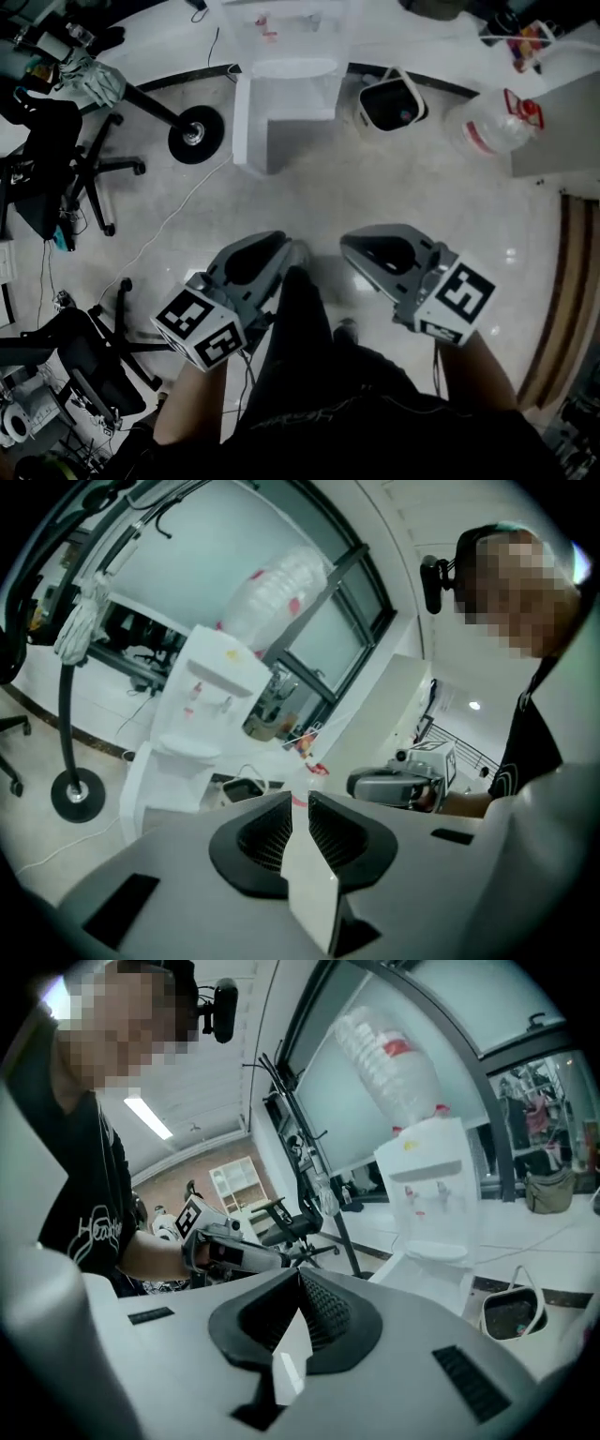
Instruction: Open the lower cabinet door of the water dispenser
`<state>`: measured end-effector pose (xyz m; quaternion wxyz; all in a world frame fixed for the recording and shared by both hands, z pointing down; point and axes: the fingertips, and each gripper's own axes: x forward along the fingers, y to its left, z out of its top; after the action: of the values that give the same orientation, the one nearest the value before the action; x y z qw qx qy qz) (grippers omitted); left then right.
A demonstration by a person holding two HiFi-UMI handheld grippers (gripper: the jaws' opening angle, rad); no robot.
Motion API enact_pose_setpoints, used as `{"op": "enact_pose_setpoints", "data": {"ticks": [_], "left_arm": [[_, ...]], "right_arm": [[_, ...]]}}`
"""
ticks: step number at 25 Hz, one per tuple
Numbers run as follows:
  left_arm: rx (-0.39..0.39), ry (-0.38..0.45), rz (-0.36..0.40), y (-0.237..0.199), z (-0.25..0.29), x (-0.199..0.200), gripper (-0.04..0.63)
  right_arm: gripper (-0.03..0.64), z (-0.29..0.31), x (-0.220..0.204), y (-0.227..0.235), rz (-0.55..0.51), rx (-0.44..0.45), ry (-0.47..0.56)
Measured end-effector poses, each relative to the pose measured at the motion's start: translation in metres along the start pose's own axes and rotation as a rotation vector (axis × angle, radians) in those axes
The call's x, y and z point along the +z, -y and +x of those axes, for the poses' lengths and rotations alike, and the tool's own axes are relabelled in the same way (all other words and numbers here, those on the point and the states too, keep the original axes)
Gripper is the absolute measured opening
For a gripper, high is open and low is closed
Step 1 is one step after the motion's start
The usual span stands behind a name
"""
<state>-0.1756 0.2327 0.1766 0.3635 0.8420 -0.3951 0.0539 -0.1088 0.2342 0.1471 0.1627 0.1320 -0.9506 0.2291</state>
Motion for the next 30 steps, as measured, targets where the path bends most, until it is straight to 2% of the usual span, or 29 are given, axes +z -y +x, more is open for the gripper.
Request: {"op": "enact_pose_setpoints", "data": {"ticks": [6,11,15,19,22,30], "left_arm": [[-0.131,0.132,0.091,0.15,-0.053,0.06,0.054],[-0.157,0.174,0.199,0.252,-0.099,0.077,0.048],[-0.177,0.213,0.252,0.315,-0.125,0.082,0.047],[-0.183,0.257,0.305,0.364,-0.149,0.092,0.041],[-0.174,0.275,0.323,0.389,-0.163,0.095,0.037],[-0.137,0.302,0.344,0.41,-0.18,0.107,0.022]], "right_arm": [[0.012,-0.098,0.059,-0.085,-0.096,0.018,0.074],[0.012,-0.173,0.095,-0.157,-0.114,0.038,0.164],[0.012,-0.22,0.121,-0.203,-0.148,0.062,0.236],[0.012,-0.252,0.136,-0.243,-0.24,0.093,0.259],[0.012,-0.271,0.144,-0.261,-0.243,0.099,0.28],[0.012,-0.286,0.152,-0.278,-0.246,0.094,0.291]]}}
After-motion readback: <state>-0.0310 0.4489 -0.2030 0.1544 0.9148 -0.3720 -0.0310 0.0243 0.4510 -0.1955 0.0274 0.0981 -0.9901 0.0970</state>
